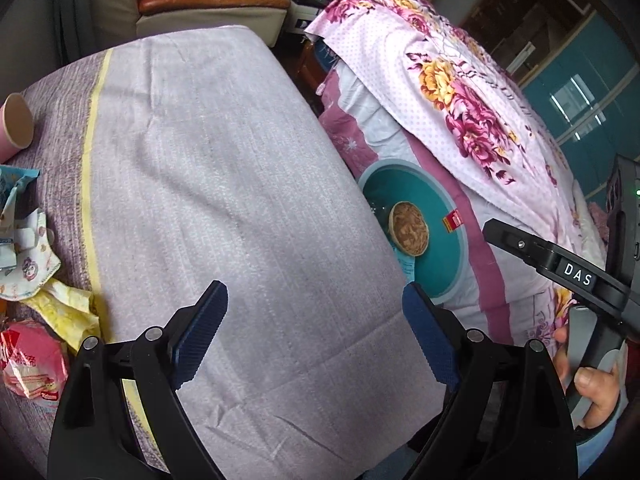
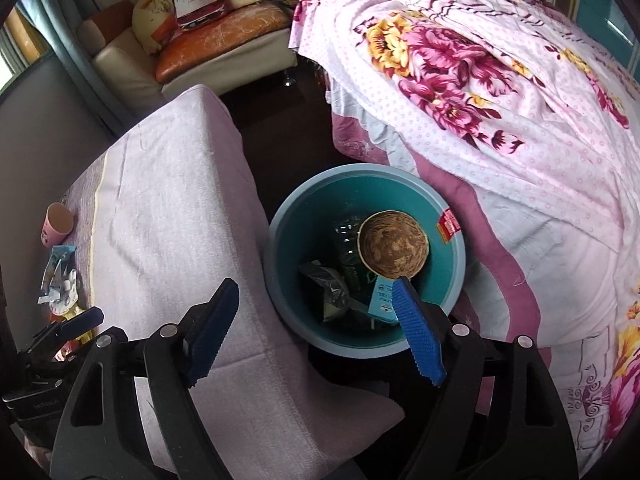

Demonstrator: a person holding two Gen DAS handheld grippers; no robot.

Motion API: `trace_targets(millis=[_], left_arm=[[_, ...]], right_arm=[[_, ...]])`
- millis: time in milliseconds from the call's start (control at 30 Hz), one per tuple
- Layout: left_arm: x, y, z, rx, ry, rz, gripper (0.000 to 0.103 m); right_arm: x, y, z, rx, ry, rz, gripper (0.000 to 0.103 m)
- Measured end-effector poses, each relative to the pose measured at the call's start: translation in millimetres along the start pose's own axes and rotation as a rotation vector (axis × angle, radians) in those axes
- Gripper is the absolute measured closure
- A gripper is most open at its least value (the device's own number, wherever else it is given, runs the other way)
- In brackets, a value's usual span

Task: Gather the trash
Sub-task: 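Move both tools back over the remaining trash on the table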

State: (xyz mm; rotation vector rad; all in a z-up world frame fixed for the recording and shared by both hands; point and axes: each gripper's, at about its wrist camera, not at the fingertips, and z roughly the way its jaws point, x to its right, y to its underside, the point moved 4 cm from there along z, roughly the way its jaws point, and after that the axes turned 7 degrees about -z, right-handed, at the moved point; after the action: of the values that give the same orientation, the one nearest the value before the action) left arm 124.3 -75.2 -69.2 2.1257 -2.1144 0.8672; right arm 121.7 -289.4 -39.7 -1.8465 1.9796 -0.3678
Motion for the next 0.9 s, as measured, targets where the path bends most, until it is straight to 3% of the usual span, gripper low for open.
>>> trace_targets(millis=[500, 900], left_arm=[[-106, 18, -71, 0.109, -0.071, -0.129, 0.013], [-217, 48, -118, 0.162, -0.135, -0.270, 0.013]], right_arm=[[-126, 8, 9, -0.053, -0.081, -0.203, 0.028], [-247, 25, 11, -0.101, -0.149, -0.487, 0.028]])
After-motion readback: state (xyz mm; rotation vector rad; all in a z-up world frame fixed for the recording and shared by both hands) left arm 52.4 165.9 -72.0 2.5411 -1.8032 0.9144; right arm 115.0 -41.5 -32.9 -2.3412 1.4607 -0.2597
